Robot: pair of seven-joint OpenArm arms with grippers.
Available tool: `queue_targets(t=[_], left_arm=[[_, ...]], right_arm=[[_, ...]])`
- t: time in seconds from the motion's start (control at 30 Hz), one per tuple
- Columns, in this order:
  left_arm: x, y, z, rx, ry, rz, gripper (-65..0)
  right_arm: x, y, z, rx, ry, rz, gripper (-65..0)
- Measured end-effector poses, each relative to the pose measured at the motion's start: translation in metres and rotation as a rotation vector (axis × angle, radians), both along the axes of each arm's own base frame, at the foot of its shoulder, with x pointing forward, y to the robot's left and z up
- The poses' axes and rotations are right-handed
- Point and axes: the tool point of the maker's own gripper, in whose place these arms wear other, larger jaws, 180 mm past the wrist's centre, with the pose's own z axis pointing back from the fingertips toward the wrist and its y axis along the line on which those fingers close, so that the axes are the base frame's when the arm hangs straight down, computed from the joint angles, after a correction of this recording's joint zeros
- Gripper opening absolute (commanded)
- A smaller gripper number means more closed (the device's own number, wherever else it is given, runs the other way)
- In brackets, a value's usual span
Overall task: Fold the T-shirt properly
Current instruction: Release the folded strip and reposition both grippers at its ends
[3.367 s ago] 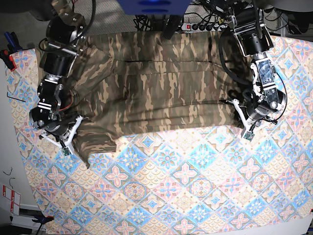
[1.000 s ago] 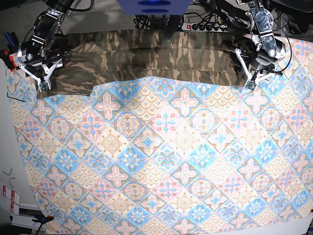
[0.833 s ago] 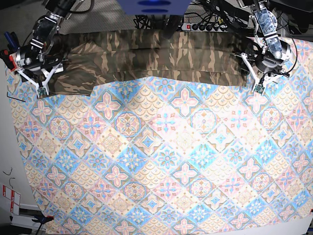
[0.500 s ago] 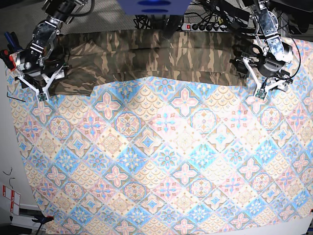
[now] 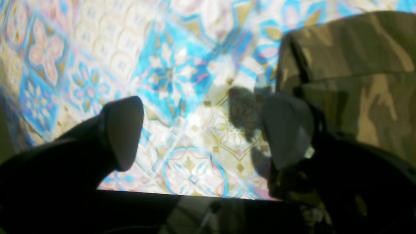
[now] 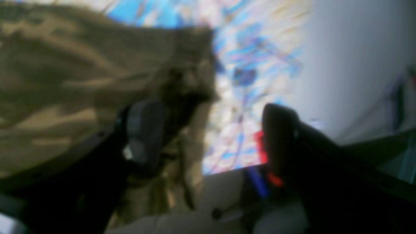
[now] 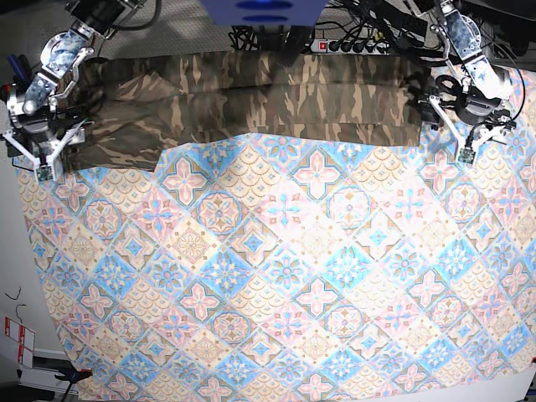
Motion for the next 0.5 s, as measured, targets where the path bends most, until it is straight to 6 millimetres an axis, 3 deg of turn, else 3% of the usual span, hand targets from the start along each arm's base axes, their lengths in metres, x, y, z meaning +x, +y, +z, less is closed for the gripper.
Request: queue_targets(t=[0.37,0.5], left_arm=[[-0.005,0.004,0.003,0.003,-0.011,0.025,-6.6],[-0.011,-0.001,0.018,0.02,-0.039,-0.004,-6.6]], right_arm=[[-0.01,-0.002,-0.003,-0.003,0.018,-0.007,-18.6],[-0.019,0.0,-0.008,0.0,0.046,-0.012,-18.6]])
